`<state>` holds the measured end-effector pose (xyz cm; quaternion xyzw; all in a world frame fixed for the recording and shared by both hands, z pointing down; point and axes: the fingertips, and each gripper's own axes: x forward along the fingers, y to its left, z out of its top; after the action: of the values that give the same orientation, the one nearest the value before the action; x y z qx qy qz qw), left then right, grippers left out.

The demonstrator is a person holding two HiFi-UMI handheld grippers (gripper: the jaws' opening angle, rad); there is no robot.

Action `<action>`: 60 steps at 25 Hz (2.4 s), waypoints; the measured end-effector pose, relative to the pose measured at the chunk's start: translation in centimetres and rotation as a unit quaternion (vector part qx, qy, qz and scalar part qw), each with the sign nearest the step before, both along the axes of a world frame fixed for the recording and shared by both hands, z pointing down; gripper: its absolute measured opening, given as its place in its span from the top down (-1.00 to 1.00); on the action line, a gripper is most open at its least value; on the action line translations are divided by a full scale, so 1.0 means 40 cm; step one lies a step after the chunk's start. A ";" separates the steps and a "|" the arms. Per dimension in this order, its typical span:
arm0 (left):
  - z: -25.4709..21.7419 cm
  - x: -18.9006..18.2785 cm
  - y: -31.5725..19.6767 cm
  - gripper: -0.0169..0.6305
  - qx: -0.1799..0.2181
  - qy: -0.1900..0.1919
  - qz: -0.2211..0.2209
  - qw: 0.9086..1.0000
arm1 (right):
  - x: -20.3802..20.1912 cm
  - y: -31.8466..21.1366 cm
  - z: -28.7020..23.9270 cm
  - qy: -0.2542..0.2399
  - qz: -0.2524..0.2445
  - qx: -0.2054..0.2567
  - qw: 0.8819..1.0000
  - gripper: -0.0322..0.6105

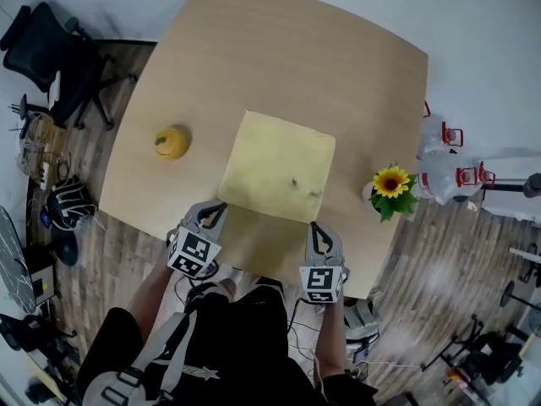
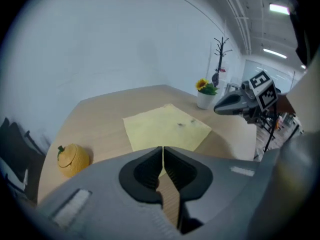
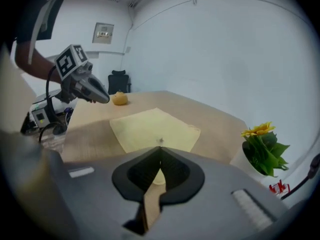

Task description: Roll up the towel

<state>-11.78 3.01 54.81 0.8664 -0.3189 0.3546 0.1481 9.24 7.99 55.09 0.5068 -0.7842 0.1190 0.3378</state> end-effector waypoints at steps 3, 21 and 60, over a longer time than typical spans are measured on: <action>0.042 -0.009 0.009 0.79 -0.005 -0.055 0.064 0.996 | 0.003 0.018 0.040 0.030 -0.040 -0.025 0.998 0.89; 0.196 -0.009 0.017 0.57 -0.047 -0.209 0.274 0.937 | 0.023 0.059 0.220 0.119 -0.252 -0.161 0.947 0.54; 0.261 -0.017 0.009 0.85 -0.110 -0.252 0.326 0.904 | 0.015 0.052 0.251 0.102 -0.287 -0.251 0.919 0.80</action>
<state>-12.46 3.36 65.25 0.7820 -0.0040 0.6224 0.0333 9.83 10.06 65.11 0.1679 -0.8019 0.1576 0.5513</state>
